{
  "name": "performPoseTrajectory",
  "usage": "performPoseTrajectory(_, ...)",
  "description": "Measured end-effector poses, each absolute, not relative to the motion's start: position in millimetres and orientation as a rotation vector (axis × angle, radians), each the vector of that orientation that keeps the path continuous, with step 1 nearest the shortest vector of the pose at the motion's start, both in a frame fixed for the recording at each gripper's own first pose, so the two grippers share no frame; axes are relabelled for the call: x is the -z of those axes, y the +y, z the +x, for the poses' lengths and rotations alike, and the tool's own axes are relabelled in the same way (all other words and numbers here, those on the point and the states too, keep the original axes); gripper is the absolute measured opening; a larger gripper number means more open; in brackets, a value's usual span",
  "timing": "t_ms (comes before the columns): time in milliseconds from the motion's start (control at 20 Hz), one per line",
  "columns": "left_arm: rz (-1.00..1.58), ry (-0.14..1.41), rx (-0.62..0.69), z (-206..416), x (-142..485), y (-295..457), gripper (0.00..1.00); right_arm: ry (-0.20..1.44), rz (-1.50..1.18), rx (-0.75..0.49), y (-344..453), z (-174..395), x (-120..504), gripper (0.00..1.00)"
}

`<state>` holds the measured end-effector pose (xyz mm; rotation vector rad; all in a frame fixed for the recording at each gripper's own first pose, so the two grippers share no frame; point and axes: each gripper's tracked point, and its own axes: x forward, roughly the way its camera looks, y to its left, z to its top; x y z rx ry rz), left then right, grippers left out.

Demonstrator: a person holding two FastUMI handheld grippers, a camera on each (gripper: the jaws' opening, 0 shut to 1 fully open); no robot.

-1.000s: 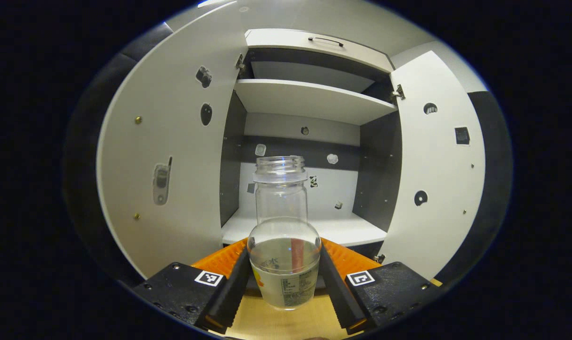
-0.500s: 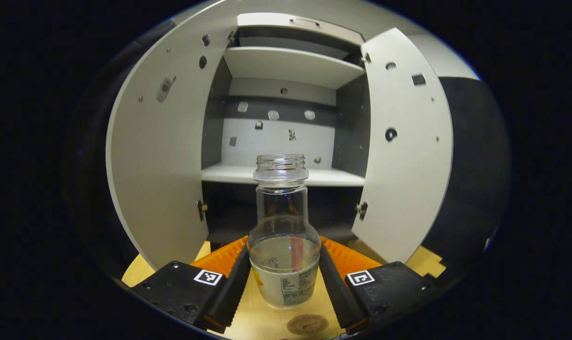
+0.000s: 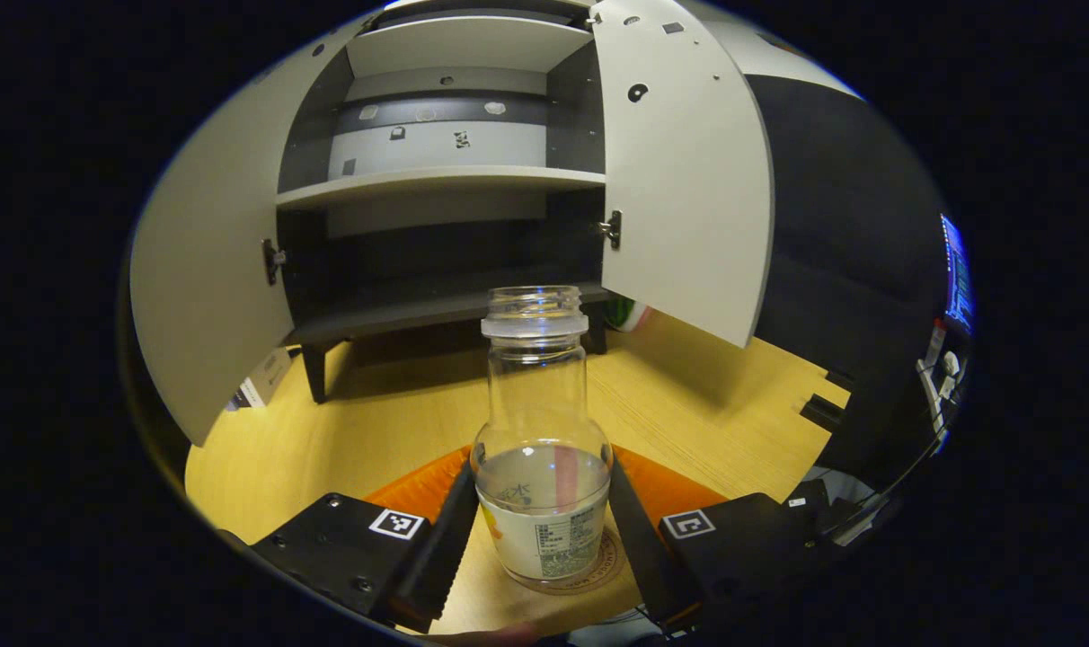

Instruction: Grasp the bottle in the cabinet with the left hand and place it on the coaster, then close the right door with the right hand and the left door with the left hand.

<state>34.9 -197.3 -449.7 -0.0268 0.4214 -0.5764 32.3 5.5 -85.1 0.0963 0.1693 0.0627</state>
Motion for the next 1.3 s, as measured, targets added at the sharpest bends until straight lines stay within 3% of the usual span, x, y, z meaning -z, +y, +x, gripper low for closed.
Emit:
performPoseTrajectory(100, -0.048, 0.425, 0.609, 24.4, 459.6, -209.0, 0.82, 0.178, 0.117, -0.047, -3.9, 40.1, 91.4, 0.98)
performPoseTrajectory(300, -0.018, 0.194, 0.659, 24.7, 453.1, -216.6, 0.82, 0.201, 0.103, 0.007, -25.9, 50.2, 105.3, 0.98)
performPoseTrajectory(900, 0.032, 0.295, 0.696, -2.3, 470.6, -203.0, 0.83, 0.181, 0.094, 0.04, -45.4, 45.6, 109.2, 0.98)
performPoseTrajectory(1100, 0.039, 0.283, 0.689, -0.9, 443.7, -194.3, 0.95, 0.17, 0.032, 0.08, -77.5, 42.7, 105.4, 0.98)
performPoseTrajectory(1300, -0.017, 0.248, 0.72, -5.0, 382.6, -185.6, 0.95, 0.125, 0.048, 0.123, -119.5, 45.6, 90.7, 0.98)
